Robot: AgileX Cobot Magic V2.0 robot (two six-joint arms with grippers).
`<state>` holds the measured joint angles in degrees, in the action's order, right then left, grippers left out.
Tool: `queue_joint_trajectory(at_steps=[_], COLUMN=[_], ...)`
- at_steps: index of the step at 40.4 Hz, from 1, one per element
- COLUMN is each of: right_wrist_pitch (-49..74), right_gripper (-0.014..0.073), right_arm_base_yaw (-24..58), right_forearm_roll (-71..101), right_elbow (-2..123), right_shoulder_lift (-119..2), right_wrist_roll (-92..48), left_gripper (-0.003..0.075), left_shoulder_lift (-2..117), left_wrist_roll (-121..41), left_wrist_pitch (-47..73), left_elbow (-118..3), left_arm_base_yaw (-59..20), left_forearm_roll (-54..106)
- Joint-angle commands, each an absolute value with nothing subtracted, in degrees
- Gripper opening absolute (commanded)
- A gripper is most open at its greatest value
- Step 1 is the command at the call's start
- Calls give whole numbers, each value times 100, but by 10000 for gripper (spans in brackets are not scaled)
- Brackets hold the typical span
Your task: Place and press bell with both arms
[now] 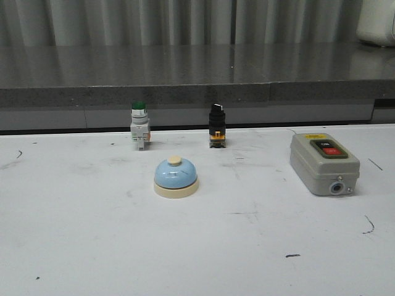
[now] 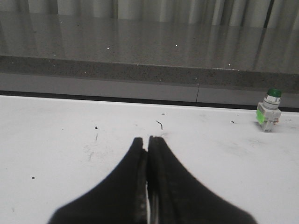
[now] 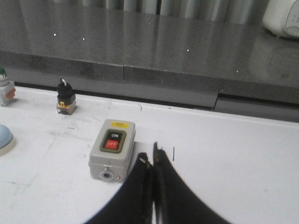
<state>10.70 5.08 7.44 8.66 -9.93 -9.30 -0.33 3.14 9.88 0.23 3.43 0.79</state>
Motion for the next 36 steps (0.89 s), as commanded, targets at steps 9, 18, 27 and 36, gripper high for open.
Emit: queue_joint_trajectory(at_steps=[9,18,27,36], right_wrist_pitch=[708,759,759,759], right_gripper=[-62,-62,-62,-62], right_arm_base_yaw=[475,474,474,474], right_forearm_roll=[630,630,630,630], right_elbow=[-131,-123,-123,-123], right_shoulder_lift=[142,121,121,121], right_wrist_roll=[-463,-468,-468,-468], left_gripper=[-20,-20,-20,-20], left_shoulder_lift=[-124,-115,-115,-115], left_wrist_roll=[352,352,352,352], left_wrist_pitch=[470,459,459,459], left_elbow=[160,160,160,160], left_arm_base_yaw=[353,353,353,353], left_forearm_roll=[144,144,144,144])
